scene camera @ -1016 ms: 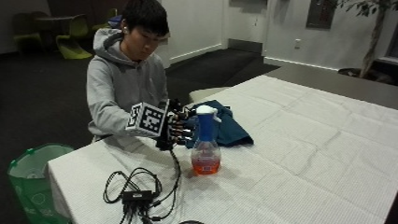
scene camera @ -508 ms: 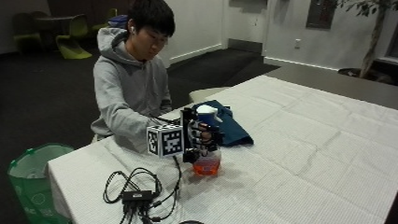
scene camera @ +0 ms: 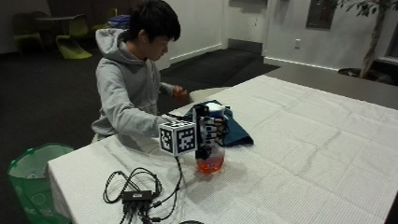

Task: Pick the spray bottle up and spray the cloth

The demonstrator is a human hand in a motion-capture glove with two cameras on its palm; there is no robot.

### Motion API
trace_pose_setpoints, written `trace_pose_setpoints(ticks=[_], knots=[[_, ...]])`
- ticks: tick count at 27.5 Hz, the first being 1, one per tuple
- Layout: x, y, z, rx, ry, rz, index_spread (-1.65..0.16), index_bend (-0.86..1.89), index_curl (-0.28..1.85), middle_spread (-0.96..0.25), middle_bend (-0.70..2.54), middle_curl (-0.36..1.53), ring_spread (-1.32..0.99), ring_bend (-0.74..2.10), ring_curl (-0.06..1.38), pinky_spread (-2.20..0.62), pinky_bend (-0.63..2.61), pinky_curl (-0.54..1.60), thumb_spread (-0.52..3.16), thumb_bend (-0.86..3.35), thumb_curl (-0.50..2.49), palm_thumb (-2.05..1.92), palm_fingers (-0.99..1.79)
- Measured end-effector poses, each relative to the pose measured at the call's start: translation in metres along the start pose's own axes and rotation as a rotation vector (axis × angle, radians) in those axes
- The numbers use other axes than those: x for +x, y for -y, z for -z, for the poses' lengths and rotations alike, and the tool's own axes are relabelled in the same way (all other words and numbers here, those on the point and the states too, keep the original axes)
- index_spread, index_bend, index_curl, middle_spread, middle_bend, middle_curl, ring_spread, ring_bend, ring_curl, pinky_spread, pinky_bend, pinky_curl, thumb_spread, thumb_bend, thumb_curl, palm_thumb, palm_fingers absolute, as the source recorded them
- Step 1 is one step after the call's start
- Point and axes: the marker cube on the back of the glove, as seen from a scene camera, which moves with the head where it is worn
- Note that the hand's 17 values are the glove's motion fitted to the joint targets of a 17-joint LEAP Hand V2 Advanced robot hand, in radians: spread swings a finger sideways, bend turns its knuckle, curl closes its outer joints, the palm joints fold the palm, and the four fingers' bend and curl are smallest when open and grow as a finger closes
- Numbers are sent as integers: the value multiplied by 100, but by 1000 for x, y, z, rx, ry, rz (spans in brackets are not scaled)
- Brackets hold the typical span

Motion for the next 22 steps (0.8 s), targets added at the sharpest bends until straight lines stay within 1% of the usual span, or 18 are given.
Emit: trace_pose_setpoints(ticks=[5, 8, 13, 18, 22], knots=[[-10, 10, -18, -41, -65, -32, -23, 31, 38, -12, 56, 45, -16, 63, 39, -20, 40, 34, 48, 1, 53, 101, 135], [-29, 14, -30, -138, -154, -18, -24, 34, 41, -12, 59, 46, -16, 64, 40, -22, 39, 35, 37, 0, 55, 104, 136], [-77, 10, -44, -341, -320, 49, -24, 38, 45, -12, 62, 49, -17, 64, 42, -25, 38, 36, 24, -2, 59, 105, 137], [-118, 2, -53, -469, -477, 103, -24, 40, 48, -12, 64, 50, -17, 65, 44, -26, 39, 38, 14, -2, 61, 106, 137], [-138, -6, -58, -548, -548, 118, -24, 41, 49, -12, 65, 51, -17, 65, 45, -26, 39, 39, 9, -3, 63, 105, 137]])
